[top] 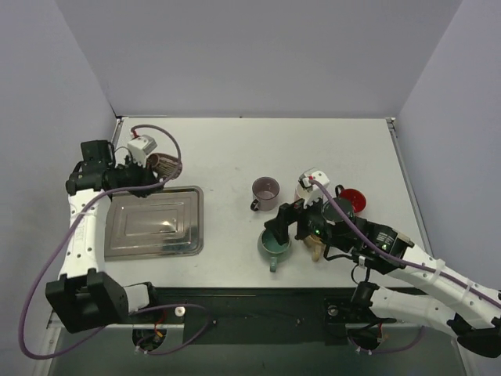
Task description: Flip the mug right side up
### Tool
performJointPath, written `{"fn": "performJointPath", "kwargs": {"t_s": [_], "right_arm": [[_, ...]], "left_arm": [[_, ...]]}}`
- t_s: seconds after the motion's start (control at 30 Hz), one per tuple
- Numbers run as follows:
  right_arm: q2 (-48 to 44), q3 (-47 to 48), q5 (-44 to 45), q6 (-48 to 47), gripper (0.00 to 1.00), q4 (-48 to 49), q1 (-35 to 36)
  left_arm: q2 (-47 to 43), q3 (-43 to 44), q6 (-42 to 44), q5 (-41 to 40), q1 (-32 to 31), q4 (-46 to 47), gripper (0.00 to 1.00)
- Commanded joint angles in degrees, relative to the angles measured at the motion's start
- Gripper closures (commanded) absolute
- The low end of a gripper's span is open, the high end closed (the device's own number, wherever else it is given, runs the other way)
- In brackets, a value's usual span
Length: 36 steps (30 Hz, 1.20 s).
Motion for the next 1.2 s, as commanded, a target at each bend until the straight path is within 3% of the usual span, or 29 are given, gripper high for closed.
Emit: {"fn": "performJointPath", "kwargs": {"t_s": [0.0, 0.1, 0.2, 0.3, 0.47, 0.6, 0.67, 0.7, 0.73, 0.77, 0.8, 0.83, 0.87, 0.9, 0.93, 1.03, 1.07, 1.17], "right_arm": [[3.5, 0.1, -9.0, 0.7, 0.09, 29.8, 2.8], [8.8, 1.4, -12.4, 4.2, 0.09, 44.3, 3.7], [13.2, 4.0, -15.7, 5.8, 0.09, 51.5, 5.4], [18.0, 7.9, -20.9, 6.8, 0.09, 55.6, 5.8], [19.7, 9.3, -21.5, 6.8, 0.11, 59.1, 5.7], [20.2, 10.5, -20.9, 4.5, 0.18, 59.9, 5.7], [21.3, 10.9, -21.2, 4.8, 0.32, 60.9, 5.6], [22.0, 11.5, -21.2, 4.8, 0.49, 61.4, 5.6], [22.3, 11.7, -21.0, 5.0, 0.57, 61.4, 5.4], [22.8, 12.4, -20.9, 5.0, 0.74, 60.9, 5.3], [23.0, 12.7, -20.9, 5.1, 0.82, 60.3, 5.0], [22.8, 13.0, -20.3, 5.1, 1.0, 58.6, 4.6], [22.4, 13.1, -19.6, 5.0, 1.0, 56.8, 4.4], [21.1, 13.3, -17.5, 4.5, 1.0, 52.3, 3.5], [20.2, 13.5, -16.2, 3.2, 1.0, 49.7, 3.0], [16.0, 17.6, -3.3, -2.4, 1.0, 25.2, 1.1], [15.7, 21.1, -0.6, -5.0, 1.0, 12.2, 0.4], [15.8, 25.7, 13.5, -6.1, 1.0, -8.9, -3.7]], "left_arm": [[-6.6, 9.2, -4.5, 16.1, -9.3, -9.0, 1.0], [-8.0, 14.3, -9.1, 18.7, -17.9, -9.6, 1.0], [-8.8, 16.9, -13.7, 19.3, -23.7, -9.6, 1.0], [-10.3, 16.9, -15.0, 22.6, -25.1, -9.7, 1.0], [-13.1, 14.5, -14.8, 24.7, -26.9, -8.6, 1.0], [-14.9, 12.1, -13.5, 26.0, -28.1, -7.6, 1.0], [-15.1, 11.6, -13.6, 27.0, -28.7, -7.4, 1.0], [-15.1, 11.5, -13.4, 27.2, -29.0, -7.3, 1.0], [-15.0, 11.1, -13.3, 27.7, -29.1, -7.3, 1.0], [-15.1, 10.9, -13.1, 27.6, -29.2, -7.5, 1.0], [-15.1, 10.7, -12.8, 26.8, -29.2, -7.6, 1.0], [-15.3, 10.6, -12.1, 25.7, -29.2, -8.2, 1.0], [-15.3, 10.9, -11.5, 22.4, -29.2, -9.2, 0.9], [-15.8, 10.9, -10.7, 19.9, -29.1, -9.5, 0.36], [-16.1, 10.8, -10.3, 14.5, -29.0, -9.7, 0.13], [-18.1, 9.1, -10.3, 2.4, -28.6, -9.0, 0.12], [-18.3, 8.0, -10.4, -3.8, -28.3, -8.9, 0.11], [-18.9, 4.1, -9.5, -12.0, -27.1, -8.2, 0.11]]}}
